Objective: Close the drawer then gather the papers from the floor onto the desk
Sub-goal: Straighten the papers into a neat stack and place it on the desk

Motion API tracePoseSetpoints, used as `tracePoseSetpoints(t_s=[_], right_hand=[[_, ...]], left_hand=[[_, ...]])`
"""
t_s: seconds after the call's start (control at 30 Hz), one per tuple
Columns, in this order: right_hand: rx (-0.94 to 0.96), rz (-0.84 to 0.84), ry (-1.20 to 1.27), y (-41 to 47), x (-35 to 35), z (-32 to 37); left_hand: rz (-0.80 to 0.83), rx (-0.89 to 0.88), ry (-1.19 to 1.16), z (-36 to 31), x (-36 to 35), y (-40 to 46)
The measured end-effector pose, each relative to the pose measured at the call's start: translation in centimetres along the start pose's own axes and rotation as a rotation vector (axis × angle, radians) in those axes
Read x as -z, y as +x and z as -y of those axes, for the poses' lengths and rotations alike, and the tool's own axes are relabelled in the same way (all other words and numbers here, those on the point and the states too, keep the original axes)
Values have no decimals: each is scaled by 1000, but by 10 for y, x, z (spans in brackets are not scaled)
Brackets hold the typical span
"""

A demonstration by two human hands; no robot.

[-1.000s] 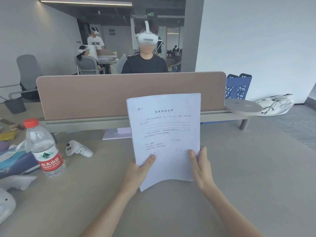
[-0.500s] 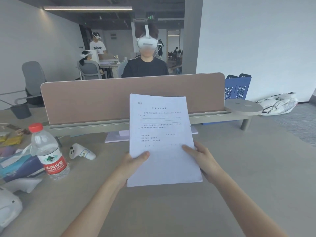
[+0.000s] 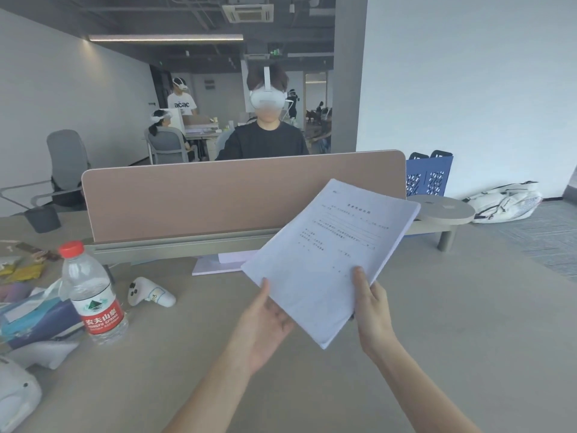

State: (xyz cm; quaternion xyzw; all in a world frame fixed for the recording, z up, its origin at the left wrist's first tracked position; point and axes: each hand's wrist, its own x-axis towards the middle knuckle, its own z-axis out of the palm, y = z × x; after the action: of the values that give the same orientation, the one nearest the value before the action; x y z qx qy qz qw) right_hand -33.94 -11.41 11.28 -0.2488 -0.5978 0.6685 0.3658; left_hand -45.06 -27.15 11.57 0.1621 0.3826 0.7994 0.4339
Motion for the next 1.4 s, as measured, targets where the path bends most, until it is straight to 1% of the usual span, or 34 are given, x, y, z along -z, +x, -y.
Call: tracePoseSetpoints(t_s=[0.03,0.1,0.17,0.2,0.23,0.33,0.4,0.47,0.53,0.67,0.8,0.9,1.03,1.1,1.23,1.33,1.4], right_hand=[[34,2,2,-6,-5,-1],[55,83,55,-18,-13,-3],[9,174,95,-26,-15,-4],[-9,192,87,-25,-13,-4],[-14,182,68,-20,-7,-5],[31,48,50,5,21,-1],[75,11,-36,19,41,10],[87,51,-157,27,53,16],[73,85,-227,32,56,13],[89,60,-286,37,52,-5],[128,1,-189,30,42,-19],[123,-32,-128,22,35,-29],[33,57,-171,16,30,-58],[2,81,-176,15,29,-60],[45,43,-190,23,35,-60],[-13,144,-289,23,36,-66],[-50,177,-345,28,38,-67]], left_hand=[[10,-14,49,8,-5,3],[19,-29,55,20,-10,8],[-30,-42,45,23,-9,10],[-80,-57,56,23,-6,10],[-149,-66,87,20,-1,10],[-376,-140,264,6,18,5],[-453,-191,430,-5,31,2],[-487,-233,572,-14,39,0],[-486,-266,670,-21,41,-1],[-462,-323,739,-31,42,2],[-419,-344,789,-35,45,6],[-465,-273,786,-26,58,6],[-484,-165,751,-4,80,3],[-498,-170,750,-4,81,5],[-507,-193,813,-11,80,9],[-481,-164,884,-3,82,5],[-496,-165,886,-3,85,4]])
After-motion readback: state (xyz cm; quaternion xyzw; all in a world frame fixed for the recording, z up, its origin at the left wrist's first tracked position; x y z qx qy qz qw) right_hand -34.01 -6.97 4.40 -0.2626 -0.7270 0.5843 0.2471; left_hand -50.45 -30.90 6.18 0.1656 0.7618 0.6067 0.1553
